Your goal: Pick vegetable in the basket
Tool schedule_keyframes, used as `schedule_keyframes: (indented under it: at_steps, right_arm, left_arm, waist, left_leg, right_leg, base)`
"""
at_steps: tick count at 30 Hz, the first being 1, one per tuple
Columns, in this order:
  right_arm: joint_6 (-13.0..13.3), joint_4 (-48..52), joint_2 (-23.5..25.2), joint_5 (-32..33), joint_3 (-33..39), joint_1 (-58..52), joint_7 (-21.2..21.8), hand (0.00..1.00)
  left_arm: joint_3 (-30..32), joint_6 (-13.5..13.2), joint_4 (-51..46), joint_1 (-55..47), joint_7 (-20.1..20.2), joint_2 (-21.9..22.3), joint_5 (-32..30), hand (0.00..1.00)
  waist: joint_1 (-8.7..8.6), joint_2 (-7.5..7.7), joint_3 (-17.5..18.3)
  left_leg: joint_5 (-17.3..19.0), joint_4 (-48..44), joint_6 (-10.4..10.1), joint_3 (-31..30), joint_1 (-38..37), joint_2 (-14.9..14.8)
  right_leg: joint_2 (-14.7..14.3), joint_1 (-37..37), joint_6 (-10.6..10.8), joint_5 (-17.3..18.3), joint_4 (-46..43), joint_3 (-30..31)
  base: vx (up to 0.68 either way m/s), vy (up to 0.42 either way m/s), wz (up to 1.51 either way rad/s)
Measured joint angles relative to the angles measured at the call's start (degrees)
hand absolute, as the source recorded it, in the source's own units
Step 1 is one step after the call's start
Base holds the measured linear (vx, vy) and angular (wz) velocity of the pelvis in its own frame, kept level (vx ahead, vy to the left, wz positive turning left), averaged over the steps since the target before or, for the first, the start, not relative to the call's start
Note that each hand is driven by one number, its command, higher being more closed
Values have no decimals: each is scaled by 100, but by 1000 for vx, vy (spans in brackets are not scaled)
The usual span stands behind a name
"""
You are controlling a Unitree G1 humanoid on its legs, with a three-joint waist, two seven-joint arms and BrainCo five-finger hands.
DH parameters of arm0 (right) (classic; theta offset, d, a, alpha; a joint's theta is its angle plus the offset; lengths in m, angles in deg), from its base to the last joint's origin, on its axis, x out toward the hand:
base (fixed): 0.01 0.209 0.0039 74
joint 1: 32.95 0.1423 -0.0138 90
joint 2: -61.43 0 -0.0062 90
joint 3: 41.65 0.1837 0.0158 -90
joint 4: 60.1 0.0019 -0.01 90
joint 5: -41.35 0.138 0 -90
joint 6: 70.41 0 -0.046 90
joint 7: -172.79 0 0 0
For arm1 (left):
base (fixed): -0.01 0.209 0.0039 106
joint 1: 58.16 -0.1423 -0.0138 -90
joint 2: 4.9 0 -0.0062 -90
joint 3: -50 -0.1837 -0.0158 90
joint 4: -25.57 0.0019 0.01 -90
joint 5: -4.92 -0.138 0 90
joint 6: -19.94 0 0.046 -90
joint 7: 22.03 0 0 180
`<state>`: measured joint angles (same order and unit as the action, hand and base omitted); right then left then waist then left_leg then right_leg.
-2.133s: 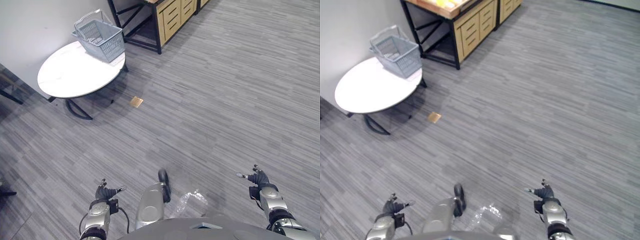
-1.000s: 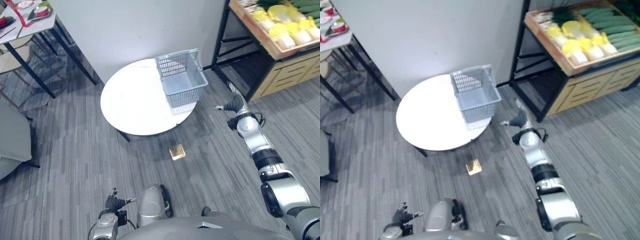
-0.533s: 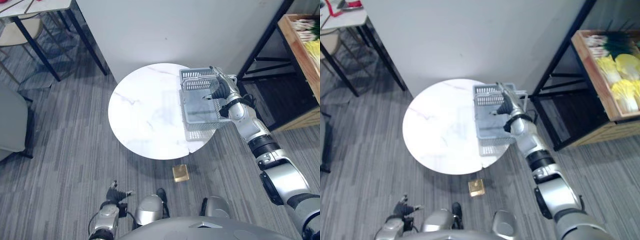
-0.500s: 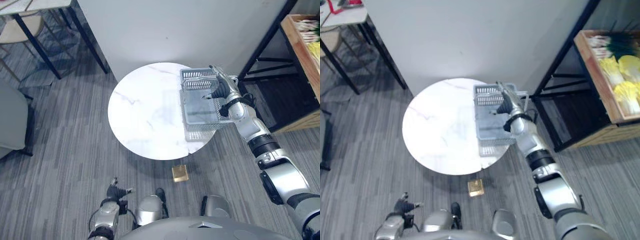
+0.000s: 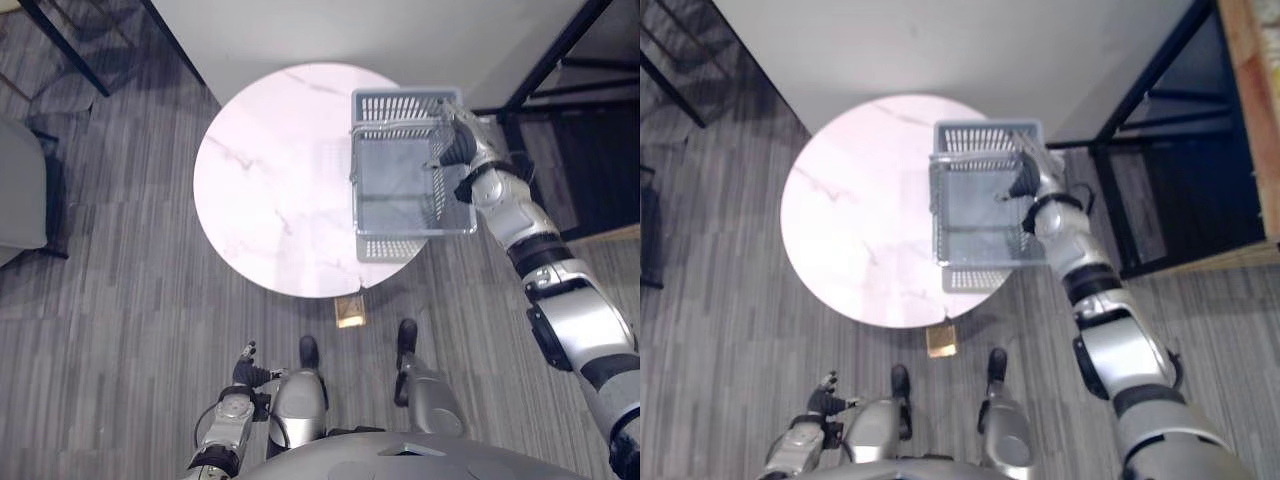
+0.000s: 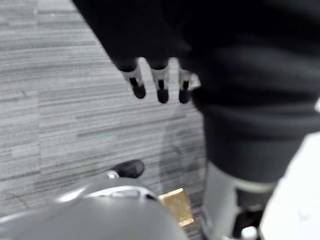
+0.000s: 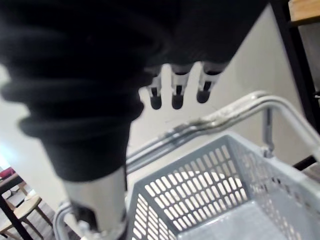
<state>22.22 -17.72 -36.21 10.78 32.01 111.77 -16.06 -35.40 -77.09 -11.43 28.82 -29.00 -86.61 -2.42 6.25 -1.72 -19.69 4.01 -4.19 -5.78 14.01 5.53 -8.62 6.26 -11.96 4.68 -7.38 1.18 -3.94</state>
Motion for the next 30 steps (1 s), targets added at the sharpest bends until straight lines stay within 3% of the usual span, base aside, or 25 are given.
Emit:
schedule_keyframes:
  at_steps: [2, 9, 10, 15, 19, 24, 30]
  right_arm:
    - [10, -184, -23, -6, -32, 432, -249, 0]
    - [21, -820, -558, -12, -228, 1416, -335, 0]
    - [10, -865, -609, -11, -227, 1510, -356, 100]
    - [1, -873, -676, -13, -222, 1539, -474, 100]
    - [14, -1126, -853, -132, -389, 1797, -425, 100]
    - [19, -1313, -1191, -940, -856, 1665, -149, 100]
    - [33, -1145, -1659, -1398, -525, 660, -24, 100]
  left_arm:
    - [-23, -50, -53, 46, -4, -60, 7, 0]
    - [-206, -105, -72, 238, -1, -216, 154, 0]
    - [-259, -103, -70, 239, -1, -215, 174, 0]
    - [-330, -108, -86, 239, -20, -209, 246, 0]
    - [-505, -118, -111, 361, -43, -190, 388, 0]
    - [-685, -144, -124, 447, -45, -184, 389, 0]
    - [-1051, -142, -229, 495, -33, -171, 362, 0]
  waist:
    - [11, -76, -226]
    - [39, -266, -564]
    - [52, -265, -565]
    - [90, -291, -578]
    - [94, -421, -643]
    - [95, -476, -673]
    - [63, -539, -689]
  left_leg:
    - [-4, -115, 7, -59, 241, 37]
    - [-132, -183, 27, -296, 696, 79]
    - [-160, -176, 20, -345, 778, 86]
    - [-200, -158, 22, -361, 847, 93]
    - [-222, -175, 54, -459, 885, 156]
    - [-284, -199, 89, -669, 948, 223]
    - [-356, -184, 128, -1141, 718, 352]
  right_leg:
    - [14, -174, 19, -77, 0, 0]
    - [68, -446, 17, -115, 2, -165]
    - [69, -526, 9, -125, 2, -168]
    - [71, -577, 9, -149, 2, -184]
    - [134, -572, 21, -173, -3, -229]
    - [211, -526, 22, -171, -65, -433]
    - [373, -71, 39, 108, -301, -869]
  base:
    - [-82, -26, 9]
    - [-80, -25, 18]
    - [-38, -24, 6]
    - [-8, -7, 5]
    - [-15, 14, 10]
    - [-20, 17, 21]
    - [-19, 23, 45]
